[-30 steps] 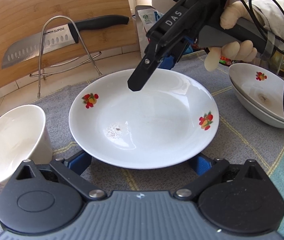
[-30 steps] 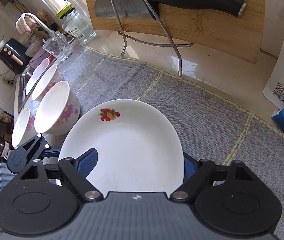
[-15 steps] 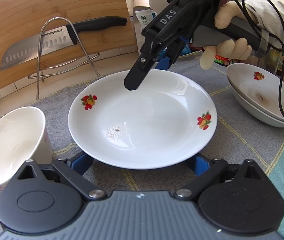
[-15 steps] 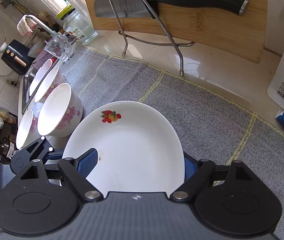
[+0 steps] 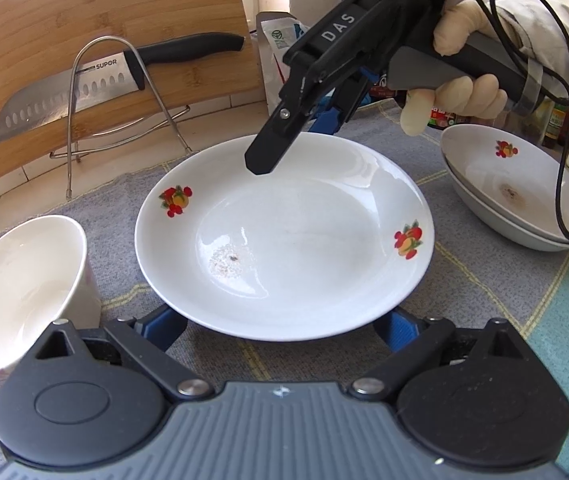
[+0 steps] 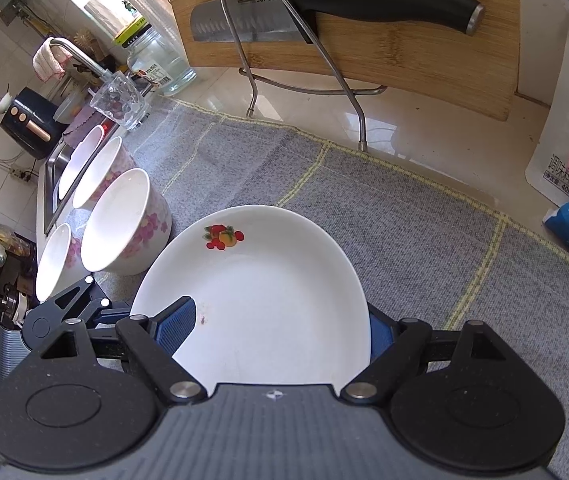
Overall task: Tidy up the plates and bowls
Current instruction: 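Move the right gripper to a white fruit-print plate and grasp its rim, then carry the held plate with the right gripper toward the plate stack by the jars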
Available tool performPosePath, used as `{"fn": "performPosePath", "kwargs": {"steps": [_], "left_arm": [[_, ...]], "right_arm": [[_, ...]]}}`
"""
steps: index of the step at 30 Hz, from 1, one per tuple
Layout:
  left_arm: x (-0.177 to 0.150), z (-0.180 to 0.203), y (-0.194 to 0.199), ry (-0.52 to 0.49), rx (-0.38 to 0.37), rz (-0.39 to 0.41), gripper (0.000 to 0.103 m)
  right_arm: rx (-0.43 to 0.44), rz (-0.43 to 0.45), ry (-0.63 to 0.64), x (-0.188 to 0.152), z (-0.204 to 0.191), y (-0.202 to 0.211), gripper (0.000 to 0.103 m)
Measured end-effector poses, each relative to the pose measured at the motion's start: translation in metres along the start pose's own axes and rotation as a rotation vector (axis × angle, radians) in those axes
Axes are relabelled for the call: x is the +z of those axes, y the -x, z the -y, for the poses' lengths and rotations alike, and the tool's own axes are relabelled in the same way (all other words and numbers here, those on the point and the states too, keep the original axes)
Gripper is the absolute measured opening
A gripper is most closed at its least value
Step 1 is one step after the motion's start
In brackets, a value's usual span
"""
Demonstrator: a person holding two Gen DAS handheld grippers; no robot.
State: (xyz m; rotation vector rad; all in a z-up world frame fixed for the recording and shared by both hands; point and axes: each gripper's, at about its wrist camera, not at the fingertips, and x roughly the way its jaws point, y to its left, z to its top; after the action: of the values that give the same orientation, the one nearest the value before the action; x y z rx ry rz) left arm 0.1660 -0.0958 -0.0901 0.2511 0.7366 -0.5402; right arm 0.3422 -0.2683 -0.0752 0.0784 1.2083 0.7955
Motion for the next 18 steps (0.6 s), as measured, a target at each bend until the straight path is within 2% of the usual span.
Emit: {"fn": "performPosePath", "kwargs": {"steps": [18], "left_arm": [[0.011,0.021,0.029,-0.074,-0.043,-0.003,0.098]], "right_arm": [[-0.034,0.100,-0.022,-0.034,-0.022,0.045,0.090]]}}
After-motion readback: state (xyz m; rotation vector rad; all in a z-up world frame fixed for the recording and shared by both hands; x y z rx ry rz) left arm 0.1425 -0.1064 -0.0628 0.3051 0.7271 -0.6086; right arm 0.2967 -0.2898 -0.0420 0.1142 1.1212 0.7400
